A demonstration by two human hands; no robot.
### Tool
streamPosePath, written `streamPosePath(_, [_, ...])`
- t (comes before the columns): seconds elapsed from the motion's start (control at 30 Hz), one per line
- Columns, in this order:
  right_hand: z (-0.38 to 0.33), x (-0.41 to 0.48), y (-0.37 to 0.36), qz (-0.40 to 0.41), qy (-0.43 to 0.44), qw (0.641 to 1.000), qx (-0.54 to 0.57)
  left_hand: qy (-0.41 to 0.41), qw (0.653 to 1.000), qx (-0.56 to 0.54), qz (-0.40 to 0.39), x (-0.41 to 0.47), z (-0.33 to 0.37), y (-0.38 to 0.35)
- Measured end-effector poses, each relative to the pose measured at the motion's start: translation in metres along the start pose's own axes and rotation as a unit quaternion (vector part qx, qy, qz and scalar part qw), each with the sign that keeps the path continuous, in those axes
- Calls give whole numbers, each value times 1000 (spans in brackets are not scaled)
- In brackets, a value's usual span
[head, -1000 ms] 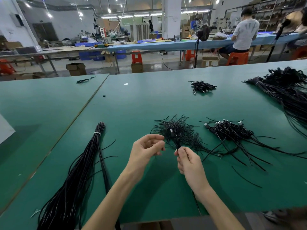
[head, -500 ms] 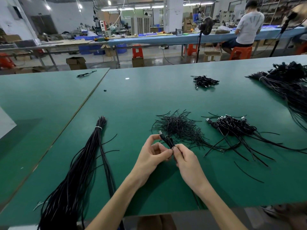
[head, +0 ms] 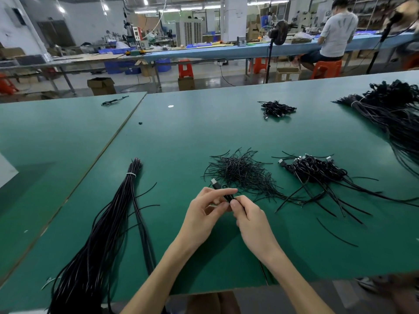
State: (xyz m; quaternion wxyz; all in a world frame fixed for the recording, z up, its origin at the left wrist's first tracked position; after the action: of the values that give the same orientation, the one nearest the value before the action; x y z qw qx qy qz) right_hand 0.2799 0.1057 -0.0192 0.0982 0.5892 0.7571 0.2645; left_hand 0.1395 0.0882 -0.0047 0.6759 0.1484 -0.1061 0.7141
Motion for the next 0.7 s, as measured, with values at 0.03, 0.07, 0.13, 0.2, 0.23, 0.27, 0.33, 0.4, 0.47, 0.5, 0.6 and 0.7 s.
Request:
streamPosePath(0.03, [-1, 0, 0, -2, 2, 1000, -2, 2, 1000, 19, -4, 1, -1, -1])
streamPosePath(0.07, [-2, 0, 0, -5, 4, 1000, -5, 5, 999, 32, -8, 1, -1, -1])
streamPosePath(0.13, [-3, 0, -1, -8, 8, 1000, -11, 8, 999, 44, -19, 1, -2, -3])
streamPosePath(0.2, [-4, 0, -2, -10, 11, 1000, -11, 18, 999, 35, -31, 0, -3, -4])
streamPosePath(0.23, [-4, 0, -2, -12, 12, 1000, -11, 24, 999, 27, -36, 0, -4, -4])
streamPosePath(0.27, [-4, 0, -2, -13, 14, 1000, -10, 29, 998, 22, -41, 0, -4, -5])
streamPosePath(0.33, [-4, 0, -2, -17, 15, 1000, -5, 30, 998, 24, -47, 0, -3, -5])
streamPosePath(0.4, [-4, 0, -2, -20, 14, 1000, 1, 22, 998, 30, -43, -2, -2, -7])
streamPosePath(0.47, [-3, 0, -2, -19, 13, 1000, 9, 12, 999, 35, -39, -3, 0, -9])
streamPosePath(0.5, [-4, 0, -2, -17, 14, 1000, 11, 6, 999, 38, -37, -4, 1, -9])
streamPosePath(0.6, [-5, -2, -1, -7, 19, 1000, 17, -11, 998, 45, -37, -3, 5, -10])
streamPosePath(0.7, [-4, -1, 1, -1, 18, 999, 37, -27, 996, 76, -31, -3, 7, -8])
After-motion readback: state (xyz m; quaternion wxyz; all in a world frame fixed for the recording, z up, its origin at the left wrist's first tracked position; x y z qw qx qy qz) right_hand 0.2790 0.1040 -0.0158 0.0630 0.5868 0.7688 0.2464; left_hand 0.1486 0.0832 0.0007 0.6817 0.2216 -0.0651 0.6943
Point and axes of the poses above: each hand's wrist, its own x-axis towards the middle knuckle, its own y-axis out of the back of the hand, z = x × y, the point moved 6 cm from there along x, towards the middle knuckle, and after that the axes turned 12 degrees about -x, right-handed, at the moved point
